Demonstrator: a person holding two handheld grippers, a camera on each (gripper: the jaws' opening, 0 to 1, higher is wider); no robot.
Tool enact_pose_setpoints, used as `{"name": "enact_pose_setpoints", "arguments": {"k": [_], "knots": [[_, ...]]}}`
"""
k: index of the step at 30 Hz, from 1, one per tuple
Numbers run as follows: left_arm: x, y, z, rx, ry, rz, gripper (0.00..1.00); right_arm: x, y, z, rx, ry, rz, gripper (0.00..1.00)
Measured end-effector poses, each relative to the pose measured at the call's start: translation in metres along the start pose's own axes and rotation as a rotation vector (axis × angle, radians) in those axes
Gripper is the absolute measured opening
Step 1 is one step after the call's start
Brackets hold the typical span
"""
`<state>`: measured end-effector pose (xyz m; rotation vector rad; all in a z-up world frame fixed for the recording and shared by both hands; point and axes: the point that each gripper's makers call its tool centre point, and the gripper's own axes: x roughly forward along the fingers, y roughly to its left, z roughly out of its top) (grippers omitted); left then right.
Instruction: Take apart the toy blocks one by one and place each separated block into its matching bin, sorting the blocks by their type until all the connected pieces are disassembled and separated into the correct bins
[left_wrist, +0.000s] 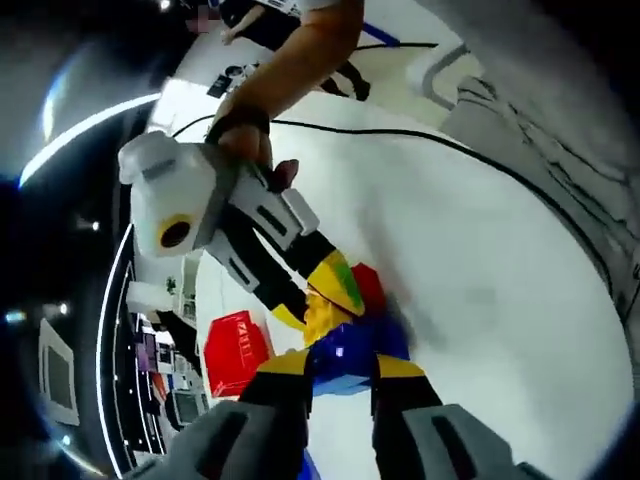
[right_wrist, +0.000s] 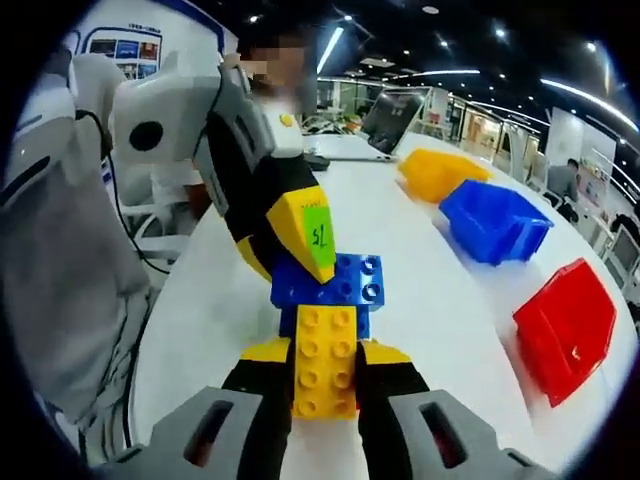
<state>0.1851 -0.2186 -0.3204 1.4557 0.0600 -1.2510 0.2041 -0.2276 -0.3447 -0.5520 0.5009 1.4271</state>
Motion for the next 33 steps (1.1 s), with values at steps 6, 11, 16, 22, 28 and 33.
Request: {"name": "enact_pose_setpoints", "arguments": {"k": [6, 11, 16, 22, 28, 33], "knots": [[-0.018, 0.037, 0.014, -0.193, -0.186, 0.079, 0.23, 0.001, 0.000, -0.001, 0.012, -0.002, -0.005, 0.24], [-0.025, 0.062, 0.006, -0.266, -0.227, 0.186, 0.23, 0.001, 0.000, -0.001, 0.015, -0.011, -0.010, 0.25], [-0.044, 0.115, -0.049, -0.463, -0.209, 0.477, 0.23, 0.001, 0.000, -0.001, 0.023, -0.014, -0.021, 0.25], [-0.052, 0.142, -0.106, -0.764, -0.314, 0.563, 0.23, 0.000, 0.001, -0.001, 0.027, -0.017, -0.031, 0.25], [-0.055, 0.167, -0.168, -0.873, -0.235, 0.706, 0.24, -0.001, 0.004, -0.001, 0.028, -0.026, -0.024, 0.25], [-0.043, 0.179, -0.213, -0.918, -0.123, 0.762, 0.24, -0.003, 0.004, -0.001, 0.037, -0.032, -0.031, 0.25]]}}
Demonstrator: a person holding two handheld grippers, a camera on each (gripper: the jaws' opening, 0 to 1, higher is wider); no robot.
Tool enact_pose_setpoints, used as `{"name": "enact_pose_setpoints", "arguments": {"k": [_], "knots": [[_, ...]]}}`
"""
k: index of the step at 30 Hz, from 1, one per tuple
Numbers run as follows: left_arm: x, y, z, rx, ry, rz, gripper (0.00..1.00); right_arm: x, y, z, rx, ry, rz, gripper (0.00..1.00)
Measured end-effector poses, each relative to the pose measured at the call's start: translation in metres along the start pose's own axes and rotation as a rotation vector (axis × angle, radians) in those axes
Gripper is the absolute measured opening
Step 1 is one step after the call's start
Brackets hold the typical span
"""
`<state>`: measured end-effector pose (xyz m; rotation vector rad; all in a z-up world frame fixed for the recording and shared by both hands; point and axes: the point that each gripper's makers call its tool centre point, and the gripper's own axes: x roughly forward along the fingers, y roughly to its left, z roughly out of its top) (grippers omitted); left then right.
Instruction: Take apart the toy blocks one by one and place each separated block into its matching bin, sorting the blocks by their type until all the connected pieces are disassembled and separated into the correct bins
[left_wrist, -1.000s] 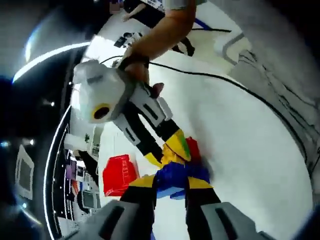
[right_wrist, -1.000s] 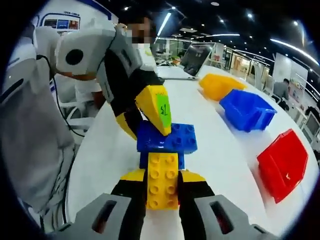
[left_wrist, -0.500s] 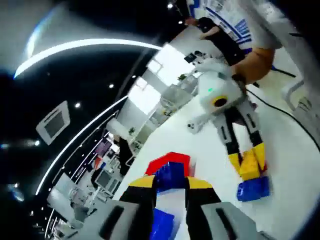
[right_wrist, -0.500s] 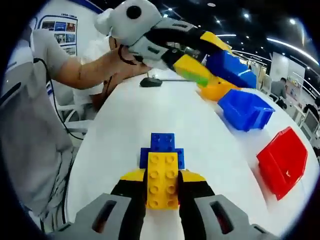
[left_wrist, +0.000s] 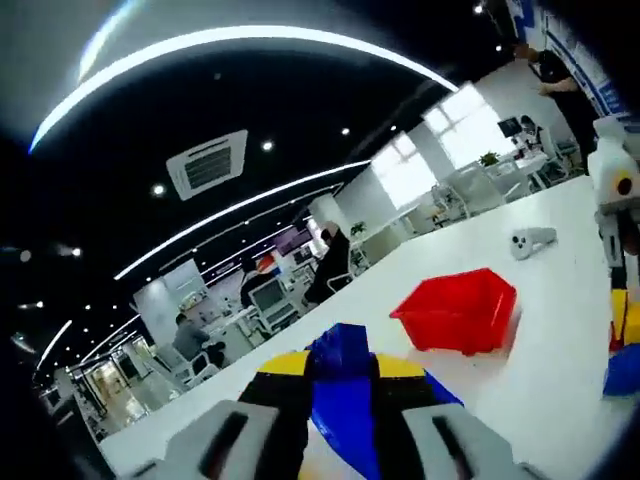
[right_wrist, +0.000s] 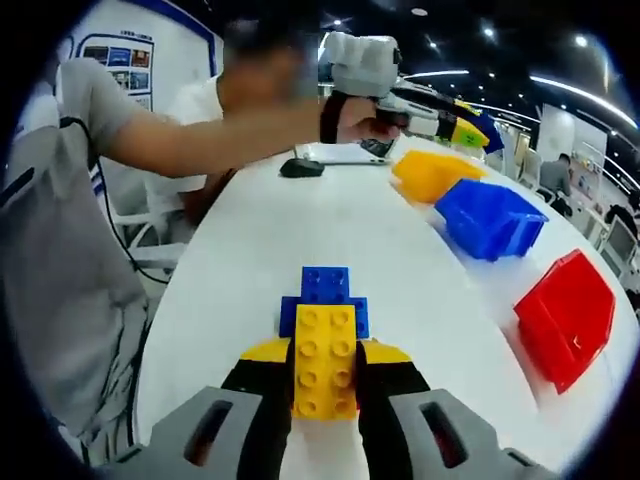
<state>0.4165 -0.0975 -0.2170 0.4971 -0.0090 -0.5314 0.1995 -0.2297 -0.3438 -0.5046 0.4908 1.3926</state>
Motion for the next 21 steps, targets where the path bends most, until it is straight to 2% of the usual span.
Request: {"name": "enact_pose_setpoints", "arguments": {"k": [3, 7, 10, 11, 14, 18, 21], "knots": [[0.013, 0.007, -0.013, -0.036, 0.026, 0.004, 0.24, -0.001, 0.000, 0.000, 0.005, -0.005, -0.005, 0.25], [0.025, 0.004, -0.028, -0.184, 0.037, -0.019, 0.26, -0.001, 0.000, 0.000, 0.007, -0.011, -0.006, 0.25], [0.026, 0.004, -0.025, -0.141, 0.015, -0.017, 0.56, -0.002, 0.000, -0.001, 0.009, -0.008, -0.008, 0.25], [0.027, 0.005, -0.026, -0.129, 0.015, -0.014, 0.60, -0.002, 0.000, -0.001, 0.011, -0.009, -0.009, 0.25], [0.022, 0.002, -0.024, -0.163, 0.017, -0.029, 0.51, -0.003, 0.001, -0.001, 0.011, -0.011, -0.009, 0.25], [0.005, -0.004, -0.010, -0.153, -0.004, -0.045, 0.50, -0.002, 0.001, -0.001, 0.007, -0.012, -0.005, 0.25], [-0.014, -0.028, 0.001, -0.119, -0.010, -0.121, 0.45, -0.001, -0.002, 0.000, 0.009, -0.025, -0.011, 0.25]]}}
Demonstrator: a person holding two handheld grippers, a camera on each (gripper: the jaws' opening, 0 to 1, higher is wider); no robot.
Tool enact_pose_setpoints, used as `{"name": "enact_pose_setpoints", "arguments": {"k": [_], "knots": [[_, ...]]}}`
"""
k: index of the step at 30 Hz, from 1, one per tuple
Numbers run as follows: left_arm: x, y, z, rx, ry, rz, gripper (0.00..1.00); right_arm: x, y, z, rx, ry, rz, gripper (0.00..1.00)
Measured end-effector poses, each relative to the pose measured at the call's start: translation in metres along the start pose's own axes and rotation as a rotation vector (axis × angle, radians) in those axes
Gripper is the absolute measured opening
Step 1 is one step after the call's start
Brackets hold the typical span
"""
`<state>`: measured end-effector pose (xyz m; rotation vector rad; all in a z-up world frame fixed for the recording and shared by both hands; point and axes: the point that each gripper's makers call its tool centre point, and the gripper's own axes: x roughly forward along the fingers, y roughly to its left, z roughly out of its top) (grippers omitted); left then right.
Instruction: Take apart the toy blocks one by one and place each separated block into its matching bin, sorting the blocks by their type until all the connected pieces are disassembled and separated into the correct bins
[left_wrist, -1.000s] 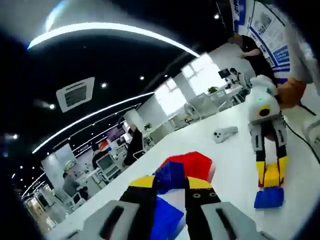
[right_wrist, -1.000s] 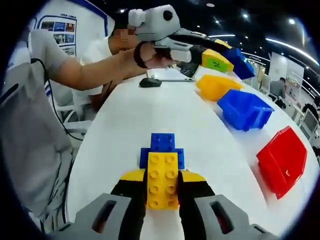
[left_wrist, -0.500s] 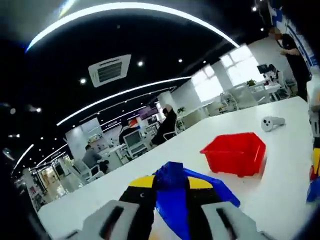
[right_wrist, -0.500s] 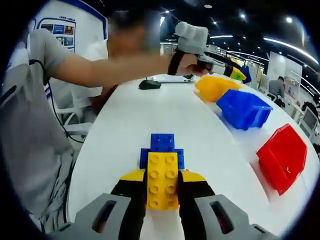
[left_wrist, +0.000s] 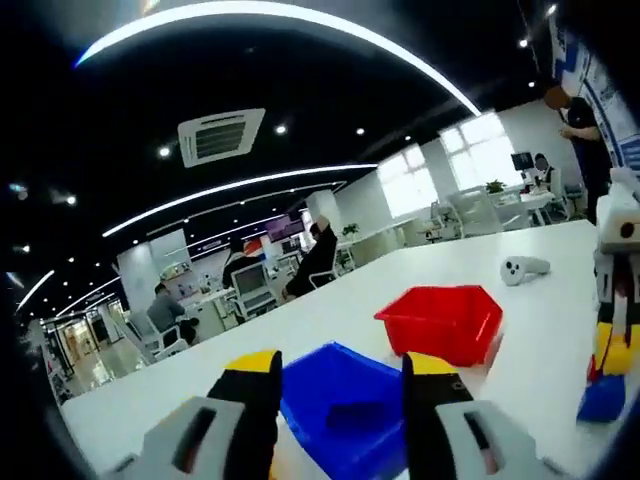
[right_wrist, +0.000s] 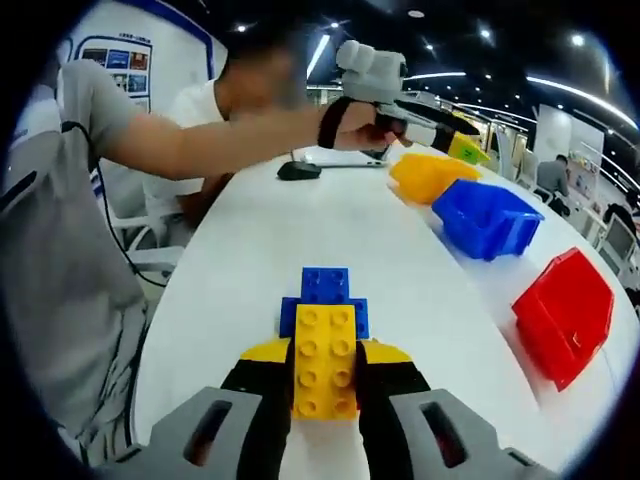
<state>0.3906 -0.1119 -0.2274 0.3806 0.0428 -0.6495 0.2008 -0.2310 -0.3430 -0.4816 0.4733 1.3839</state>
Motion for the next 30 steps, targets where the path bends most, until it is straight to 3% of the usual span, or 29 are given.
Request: {"name": "enact_pose_setpoints", "arguments": {"k": [3, 6, 8, 9, 12, 14, 16, 19, 22, 27, 30], "knots": [[-0.016, -0.028, 0.004, -0.007, 0.001, -0.062, 0.33, 0.000, -0.003, 0.000, 0.033, -0.022, 0.000, 0.25], [-0.035, -0.063, 0.008, 0.026, -0.029, -0.115, 0.32, -0.002, -0.012, -0.001, 0.068, -0.034, -0.036, 0.25], [-0.045, -0.078, 0.000, 0.081, 0.020, -0.120, 0.33, -0.002, -0.019, -0.002, 0.085, -0.036, -0.059, 0.25], [-0.048, -0.085, 0.000, 0.067, 0.021, -0.127, 0.34, -0.003, -0.020, -0.001, 0.097, -0.041, -0.069, 0.25], [-0.063, -0.109, -0.004, -0.084, 0.060, -0.170, 0.34, -0.003, -0.023, -0.001, 0.127, -0.063, -0.085, 0.25], [-0.070, -0.122, -0.010, -0.132, 0.098, -0.193, 0.34, -0.004, -0.024, 0.000, 0.151, -0.088, -0.097, 0.25], [-0.079, -0.140, -0.028, -0.173, 0.199, -0.240, 0.33, -0.004, -0.028, 0.001, 0.172, -0.110, -0.115, 0.25], [-0.082, -0.157, -0.036, -0.209, 0.225, -0.267, 0.33, -0.005, -0.033, 0.002, 0.208, -0.144, -0.143, 0.25], [-0.083, -0.174, -0.045, -0.305, 0.263, -0.287, 0.35, -0.007, -0.037, 0.004, 0.271, -0.183, -0.149, 0.24], [-0.073, -0.180, -0.047, -0.435, 0.273, -0.271, 0.39, -0.013, -0.045, 0.006, 0.386, -0.293, -0.149, 0.24], [-0.066, -0.180, -0.053, -0.495, 0.304, -0.261, 0.39, -0.016, -0.047, 0.007, 0.411, -0.338, -0.158, 0.24]]}}
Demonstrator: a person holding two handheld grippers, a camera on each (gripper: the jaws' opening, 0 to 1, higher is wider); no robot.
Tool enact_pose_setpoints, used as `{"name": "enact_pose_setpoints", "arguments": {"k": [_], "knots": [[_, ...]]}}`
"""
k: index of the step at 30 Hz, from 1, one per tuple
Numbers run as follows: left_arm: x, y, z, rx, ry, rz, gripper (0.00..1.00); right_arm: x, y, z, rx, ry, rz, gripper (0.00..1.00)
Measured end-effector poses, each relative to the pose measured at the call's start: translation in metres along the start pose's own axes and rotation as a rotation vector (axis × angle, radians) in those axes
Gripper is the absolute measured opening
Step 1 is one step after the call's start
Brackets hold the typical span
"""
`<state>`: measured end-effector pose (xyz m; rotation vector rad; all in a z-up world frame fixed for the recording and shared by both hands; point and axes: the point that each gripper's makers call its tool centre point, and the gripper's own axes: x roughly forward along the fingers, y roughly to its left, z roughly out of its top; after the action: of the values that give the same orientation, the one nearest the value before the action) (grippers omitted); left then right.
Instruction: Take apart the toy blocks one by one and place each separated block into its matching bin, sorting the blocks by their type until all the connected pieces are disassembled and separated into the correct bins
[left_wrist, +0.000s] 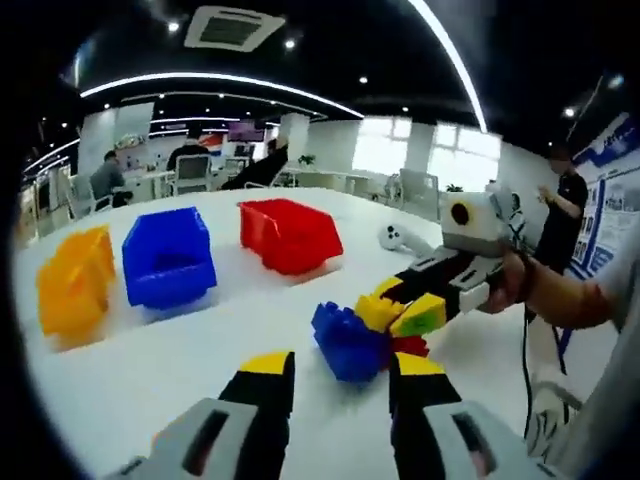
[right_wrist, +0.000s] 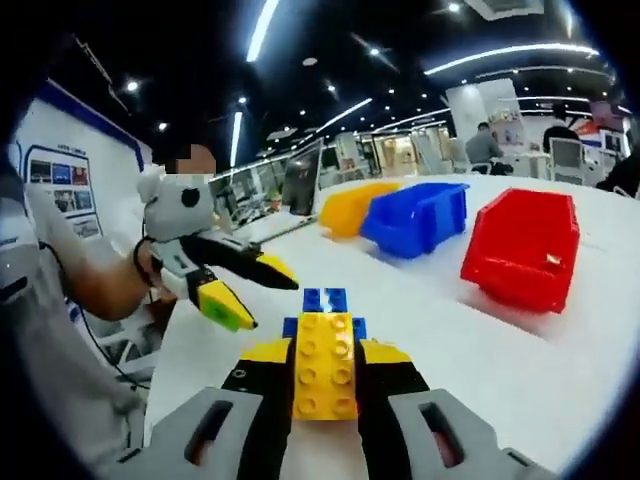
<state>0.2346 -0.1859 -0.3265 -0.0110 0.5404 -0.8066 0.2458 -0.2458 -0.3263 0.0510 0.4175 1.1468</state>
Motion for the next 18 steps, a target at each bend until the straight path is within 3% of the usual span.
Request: {"name": "enact_pose_setpoints", "arguments": {"k": [4, 8, 11, 14, 15, 18], "knots": [[0.012, -0.010, -0.003, -0.130, 0.007, -0.078, 0.36, -0.002, 0.004, 0.005, 0.025, -0.054, 0.018, 0.24], [0.021, -0.011, -0.008, -0.144, 0.024, -0.087, 0.33, -0.001, 0.008, 0.012, 0.007, -0.088, 0.025, 0.24], [0.023, -0.012, -0.007, -0.150, 0.022, -0.094, 0.31, 0.003, 0.013, 0.009, -0.041, -0.075, 0.041, 0.24], [0.021, -0.008, -0.001, -0.091, -0.008, -0.076, 0.29, 0.005, 0.012, 0.000, -0.106, -0.032, 0.031, 0.25], [0.020, -0.008, 0.003, -0.017, -0.024, -0.069, 0.29, 0.007, 0.014, -0.001, -0.103, -0.032, 0.029, 0.25], [0.019, -0.009, 0.004, 0.132, 0.002, -0.019, 0.29, 0.009, 0.013, -0.003, -0.137, -0.021, 0.018, 0.25]]}}
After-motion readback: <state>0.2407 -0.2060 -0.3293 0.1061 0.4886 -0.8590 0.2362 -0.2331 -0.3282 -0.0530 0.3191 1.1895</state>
